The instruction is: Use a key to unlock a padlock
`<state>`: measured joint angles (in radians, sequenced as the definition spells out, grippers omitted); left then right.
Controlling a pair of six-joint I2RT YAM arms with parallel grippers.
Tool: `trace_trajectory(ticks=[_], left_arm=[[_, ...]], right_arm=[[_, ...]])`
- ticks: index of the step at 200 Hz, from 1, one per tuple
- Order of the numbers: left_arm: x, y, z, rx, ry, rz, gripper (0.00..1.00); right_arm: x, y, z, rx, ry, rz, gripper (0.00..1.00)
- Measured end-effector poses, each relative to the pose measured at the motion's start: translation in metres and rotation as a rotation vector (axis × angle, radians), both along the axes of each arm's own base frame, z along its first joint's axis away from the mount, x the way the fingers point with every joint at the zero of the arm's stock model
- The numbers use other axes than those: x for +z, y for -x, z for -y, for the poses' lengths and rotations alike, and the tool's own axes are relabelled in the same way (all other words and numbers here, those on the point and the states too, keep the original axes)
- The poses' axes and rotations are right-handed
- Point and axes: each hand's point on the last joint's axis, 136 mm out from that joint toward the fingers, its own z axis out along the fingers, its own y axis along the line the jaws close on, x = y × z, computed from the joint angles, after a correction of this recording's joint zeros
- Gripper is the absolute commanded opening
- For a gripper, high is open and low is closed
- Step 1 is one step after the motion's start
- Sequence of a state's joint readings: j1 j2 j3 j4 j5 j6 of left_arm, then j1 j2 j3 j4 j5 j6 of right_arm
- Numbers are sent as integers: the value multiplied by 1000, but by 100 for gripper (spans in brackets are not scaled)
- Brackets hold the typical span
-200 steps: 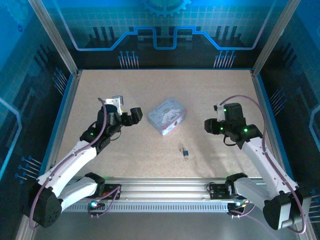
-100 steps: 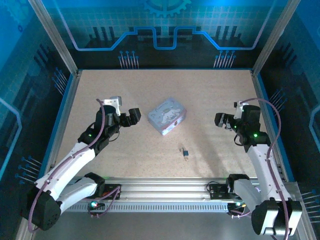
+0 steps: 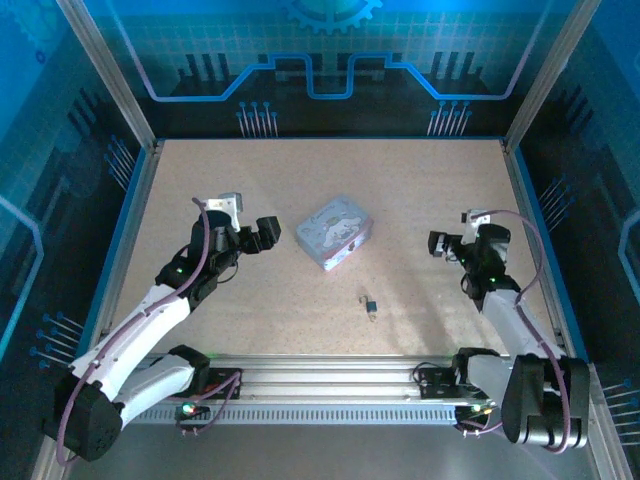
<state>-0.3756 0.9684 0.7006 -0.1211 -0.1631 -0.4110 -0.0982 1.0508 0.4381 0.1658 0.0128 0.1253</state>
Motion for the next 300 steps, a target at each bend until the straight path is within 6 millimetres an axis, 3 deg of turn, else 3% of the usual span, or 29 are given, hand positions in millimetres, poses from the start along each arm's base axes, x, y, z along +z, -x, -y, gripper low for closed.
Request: trace_trajectory(ticks=[93, 145, 169, 207, 255, 300], left_arm=[[7, -2, -2, 10, 2, 11, 99], [5, -7, -6, 36, -13, 7, 99], [5, -9, -14, 72, -31, 12, 99], [7, -12, -30, 135, -118, 37, 99], [9, -19, -58, 225, -295, 96, 99], [-20, -24, -73, 237, -489, 105, 99]], right_arm=[[-15, -34, -24, 92, 64, 149, 100], [-35, -44, -35, 141, 89, 141, 100], [-48, -47, -35, 145, 90, 99, 100], [-36, -57, -40, 160, 98, 125, 100], [-37, -57, -41, 164, 105, 123, 100], [-37, -57, -46, 175, 115, 122, 100]])
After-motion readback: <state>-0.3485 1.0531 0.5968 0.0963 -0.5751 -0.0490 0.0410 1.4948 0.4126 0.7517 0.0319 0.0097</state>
